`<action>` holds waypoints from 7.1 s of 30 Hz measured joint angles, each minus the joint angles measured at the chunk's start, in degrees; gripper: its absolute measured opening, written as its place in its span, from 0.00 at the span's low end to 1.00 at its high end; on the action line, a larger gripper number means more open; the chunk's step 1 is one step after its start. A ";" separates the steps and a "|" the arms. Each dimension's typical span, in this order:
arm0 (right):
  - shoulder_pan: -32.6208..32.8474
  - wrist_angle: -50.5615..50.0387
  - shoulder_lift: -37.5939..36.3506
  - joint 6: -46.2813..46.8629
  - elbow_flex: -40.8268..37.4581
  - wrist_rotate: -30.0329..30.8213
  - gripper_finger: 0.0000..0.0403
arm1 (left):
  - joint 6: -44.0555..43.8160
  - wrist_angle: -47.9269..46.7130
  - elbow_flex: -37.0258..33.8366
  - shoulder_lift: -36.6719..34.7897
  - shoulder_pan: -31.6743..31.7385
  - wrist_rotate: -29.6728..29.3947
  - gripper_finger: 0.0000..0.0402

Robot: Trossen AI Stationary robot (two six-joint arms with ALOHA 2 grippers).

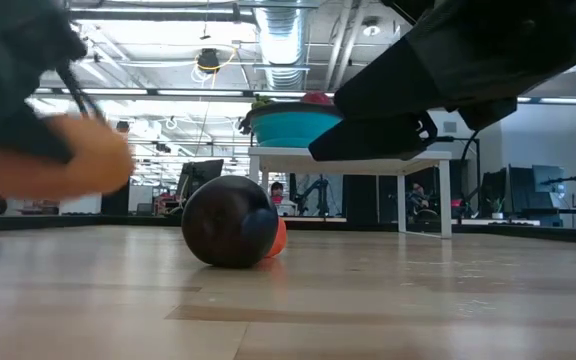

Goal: Pick & Place Fruit
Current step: Put the potato into the blue strainer bowl on the shelf, then put the orange into the blue strainer bowl on the shelf, then put the purple plum into the blue strainer bowl on the shelf

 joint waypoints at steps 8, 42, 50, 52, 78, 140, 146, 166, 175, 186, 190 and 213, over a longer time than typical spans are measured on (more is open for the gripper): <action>-0.61 0.56 0.00 0.07 0.00 -0.01 0.76 | 27.75 32.69 0.02 -0.01 8.43 -2.85 0.64; -12.60 -11.64 -2.79 9.01 -1.36 0.09 0.76 | 43.33 -12.54 50.75 6.37 81.64 47.28 0.64; -19.14 -11.93 -2.60 5.35 -2.00 0.08 0.76 | 35.84 -12.53 51.93 10.49 85.03 54.74 0.64; -20.01 -12.01 -2.54 4.85 -2.05 0.07 0.76 | 35.75 -12.58 51.91 10.96 85.22 55.34 0.64; -24.17 -8.62 -2.54 1.92 -1.99 0.05 0.76 | 36.55 -16.53 51.90 12.11 85.09 57.73 0.81; -24.85 -9.56 8.28 -33.41 8.24 -29.95 0.51 | 16.63 23.95 -20.76 -24.65 20.39 15.70 0.75; -27.05 -12.15 5.57 -28.86 8.15 -30.13 0.35 | 16.75 25.07 -20.76 -24.70 20.41 15.14 0.75; -40.81 -26.63 -29.76 -18.23 8.15 5.67 0.40 | 22.85 25.97 -20.76 -24.70 20.43 5.18 0.75; -52.35 -29.46 -29.35 -14.76 8.37 -1.58 0.41 | 22.89 25.99 -20.76 -24.70 20.82 4.66 0.75; -52.85 -29.42 -26.89 -13.97 8.28 -3.82 0.42 | 22.88 26.33 -20.76 -24.70 20.87 4.66 0.75; -52.89 -29.57 -26.82 -14.02 8.26 -3.74 0.48 | 22.88 26.42 -20.76 -24.70 20.87 4.66 0.75; -34.80 -31.49 -30.49 -20.50 7.48 -3.64 0.67 | 22.88 26.62 -20.76 -24.70 20.87 4.68 0.75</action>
